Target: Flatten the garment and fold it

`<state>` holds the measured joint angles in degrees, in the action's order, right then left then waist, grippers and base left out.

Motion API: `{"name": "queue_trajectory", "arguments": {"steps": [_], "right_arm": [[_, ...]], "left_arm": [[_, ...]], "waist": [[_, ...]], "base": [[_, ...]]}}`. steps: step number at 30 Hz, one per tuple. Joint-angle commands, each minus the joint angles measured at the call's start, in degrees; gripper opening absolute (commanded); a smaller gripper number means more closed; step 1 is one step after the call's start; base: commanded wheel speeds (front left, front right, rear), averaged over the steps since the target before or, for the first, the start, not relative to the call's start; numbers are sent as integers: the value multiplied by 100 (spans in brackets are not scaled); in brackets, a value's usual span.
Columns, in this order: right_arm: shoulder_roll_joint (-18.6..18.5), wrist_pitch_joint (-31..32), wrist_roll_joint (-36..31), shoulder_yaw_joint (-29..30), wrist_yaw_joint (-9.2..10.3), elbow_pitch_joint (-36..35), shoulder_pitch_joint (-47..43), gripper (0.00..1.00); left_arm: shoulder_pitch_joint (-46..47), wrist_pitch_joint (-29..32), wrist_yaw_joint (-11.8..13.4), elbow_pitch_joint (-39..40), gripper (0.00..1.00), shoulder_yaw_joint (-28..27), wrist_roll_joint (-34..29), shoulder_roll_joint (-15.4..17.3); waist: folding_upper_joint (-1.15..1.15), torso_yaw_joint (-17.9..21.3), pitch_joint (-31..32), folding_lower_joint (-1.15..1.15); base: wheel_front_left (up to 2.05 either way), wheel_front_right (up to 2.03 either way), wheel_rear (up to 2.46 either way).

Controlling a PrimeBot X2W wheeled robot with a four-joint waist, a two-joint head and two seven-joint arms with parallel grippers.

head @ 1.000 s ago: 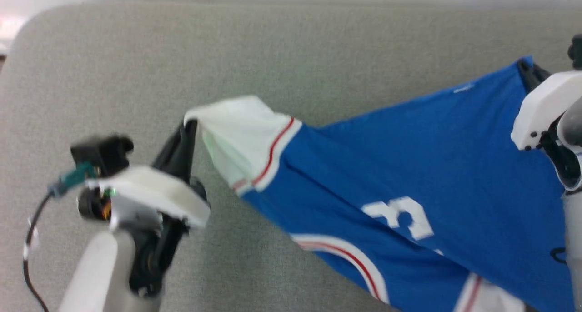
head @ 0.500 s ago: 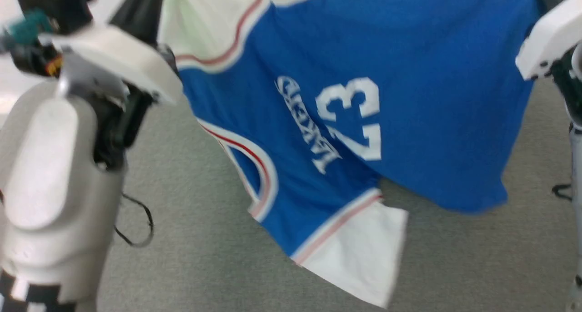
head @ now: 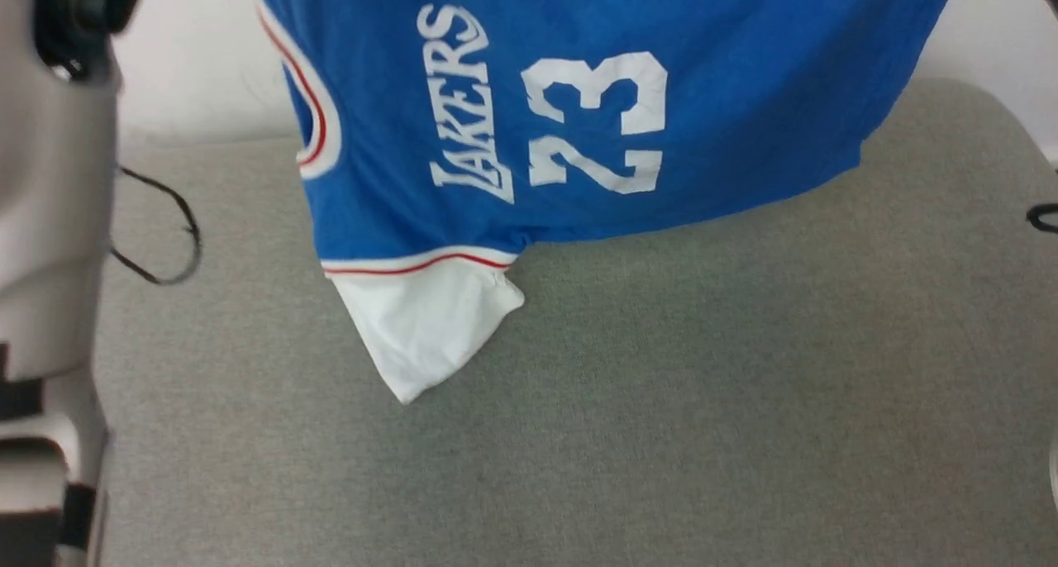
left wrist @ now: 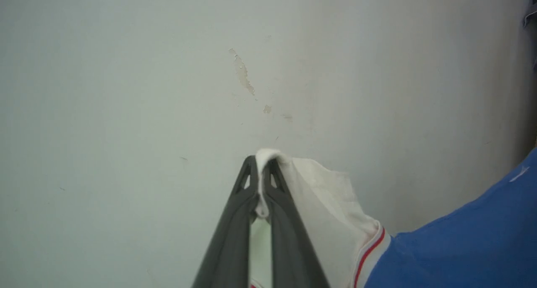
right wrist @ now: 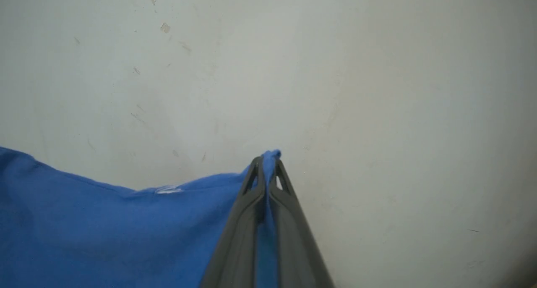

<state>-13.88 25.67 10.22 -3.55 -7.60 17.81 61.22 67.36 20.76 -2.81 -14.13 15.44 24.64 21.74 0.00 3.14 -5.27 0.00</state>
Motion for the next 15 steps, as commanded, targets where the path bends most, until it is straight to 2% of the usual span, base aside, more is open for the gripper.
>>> {"name": "queue_trajectory", "arguments": {"steps": [1,4,7,11,15], "right_arm": [[51,39,7,-33,11,109,218,0],[169,25,-130,25,11,393,771,0],[328,-266,-448,184,11,724,1443,0],[566,-708,-842,362,11,1179,2237,0],[687,-1050,-1054,443,11,1537,2663,0]], "left_arm": [[269,57,27,-71,0,43,-137,86],[873,10,140,-247,0,29,-371,165],[1554,-373,273,-467,0,-48,-558,128],[2422,-930,250,-827,0,-34,-698,-20],[2939,-1325,192,-1105,0,9,-784,-111]], "waist": [[0,135,-460,0],[0,228,-991,0],[0,290,-1501,0],[0,326,-2099,0],[0,336,-2419,0]], "base": [[0,0,0],[0,0,0],[0,0,0],[0,0,0],[0,0,0]]}}
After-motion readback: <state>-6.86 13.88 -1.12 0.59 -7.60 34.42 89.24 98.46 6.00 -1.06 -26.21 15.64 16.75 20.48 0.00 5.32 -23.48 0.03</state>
